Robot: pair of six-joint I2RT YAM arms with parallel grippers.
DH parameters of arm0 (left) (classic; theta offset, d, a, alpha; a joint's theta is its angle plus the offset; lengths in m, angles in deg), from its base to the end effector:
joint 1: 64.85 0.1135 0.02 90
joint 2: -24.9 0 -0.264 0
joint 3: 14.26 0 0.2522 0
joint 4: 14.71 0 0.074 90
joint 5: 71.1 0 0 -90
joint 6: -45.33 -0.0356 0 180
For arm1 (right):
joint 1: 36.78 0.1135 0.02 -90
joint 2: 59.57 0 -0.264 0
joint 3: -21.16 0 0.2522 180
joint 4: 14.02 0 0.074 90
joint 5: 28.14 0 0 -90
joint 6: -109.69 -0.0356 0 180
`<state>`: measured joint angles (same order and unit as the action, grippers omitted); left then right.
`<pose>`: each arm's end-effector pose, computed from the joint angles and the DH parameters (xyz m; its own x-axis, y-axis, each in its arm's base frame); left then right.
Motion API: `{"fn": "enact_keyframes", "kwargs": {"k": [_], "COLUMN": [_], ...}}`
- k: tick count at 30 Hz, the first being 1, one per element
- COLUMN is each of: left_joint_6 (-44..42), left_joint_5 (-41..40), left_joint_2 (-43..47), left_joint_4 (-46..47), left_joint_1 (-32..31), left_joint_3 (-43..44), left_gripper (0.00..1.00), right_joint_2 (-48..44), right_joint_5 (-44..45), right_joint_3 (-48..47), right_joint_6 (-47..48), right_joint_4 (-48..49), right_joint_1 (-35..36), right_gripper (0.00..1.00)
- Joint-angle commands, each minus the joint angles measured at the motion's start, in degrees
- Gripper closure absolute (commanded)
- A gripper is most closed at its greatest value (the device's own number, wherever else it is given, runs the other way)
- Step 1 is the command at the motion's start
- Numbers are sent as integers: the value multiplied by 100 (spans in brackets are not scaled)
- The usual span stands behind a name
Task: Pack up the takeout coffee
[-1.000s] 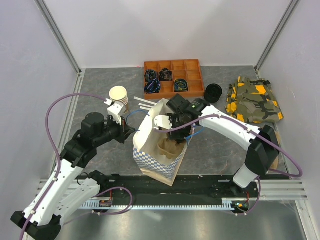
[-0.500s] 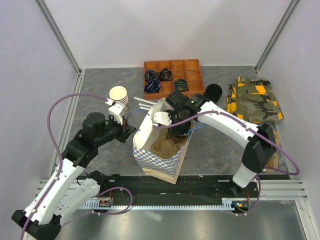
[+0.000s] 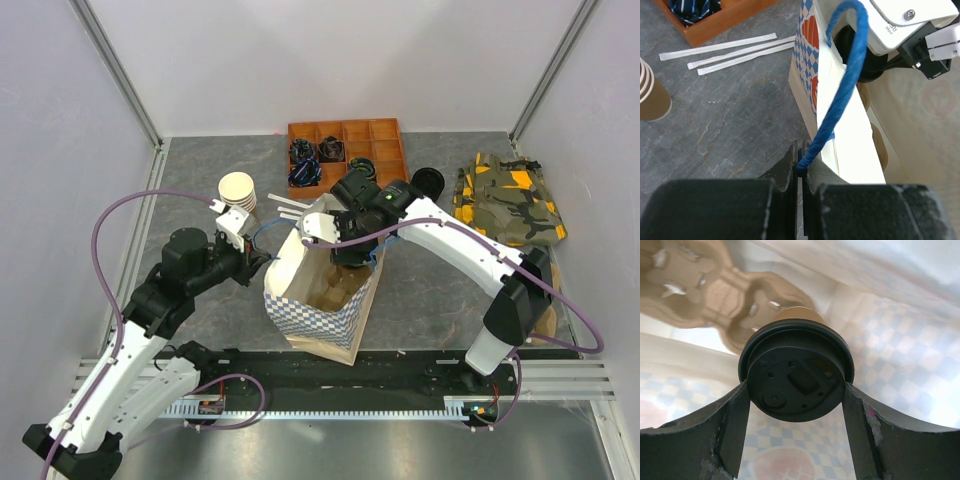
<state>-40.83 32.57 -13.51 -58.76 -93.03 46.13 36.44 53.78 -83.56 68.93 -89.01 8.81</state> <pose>0.1262 -0.0771 0.3311 -0.3741 0.1266 -0.9187 0.6283 0.7633 -0.1507 0.2350 0.2470 0.3142 0.1474 -0.9212 -0.3601 -0.9729 -0.0694 -0.2207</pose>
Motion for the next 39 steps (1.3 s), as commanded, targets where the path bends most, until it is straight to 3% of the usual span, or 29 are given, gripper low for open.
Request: {"fn": "enact_keyframes", "kwargs": {"k": [1,11,21,39], "left_joint_6": [-357,-1340,-1561,-1517], "left_joint_5": [117,1172,1401,1199], "left_joint_2": [79,615,598,634], "left_joint_4": [216,374,515,339], "left_joint_1": [-3,-346,-346,-354], "left_joint_3": [74,30,-66,-216], "left_gripper": [98,98,98,98], "right_joint_2": [-144,58,648,349], "right_joint_5": [-466,-774,-695,-379], "right_joint_3": [-159,-369,-1433,-450], "right_joint_6": [-2,51,-713,-1143], "right_joint_4": [-468,-1250,-1365,-399], "right_joint_1": [-14,-93,-155,30], "right_gripper": [89,91,91,93]}}
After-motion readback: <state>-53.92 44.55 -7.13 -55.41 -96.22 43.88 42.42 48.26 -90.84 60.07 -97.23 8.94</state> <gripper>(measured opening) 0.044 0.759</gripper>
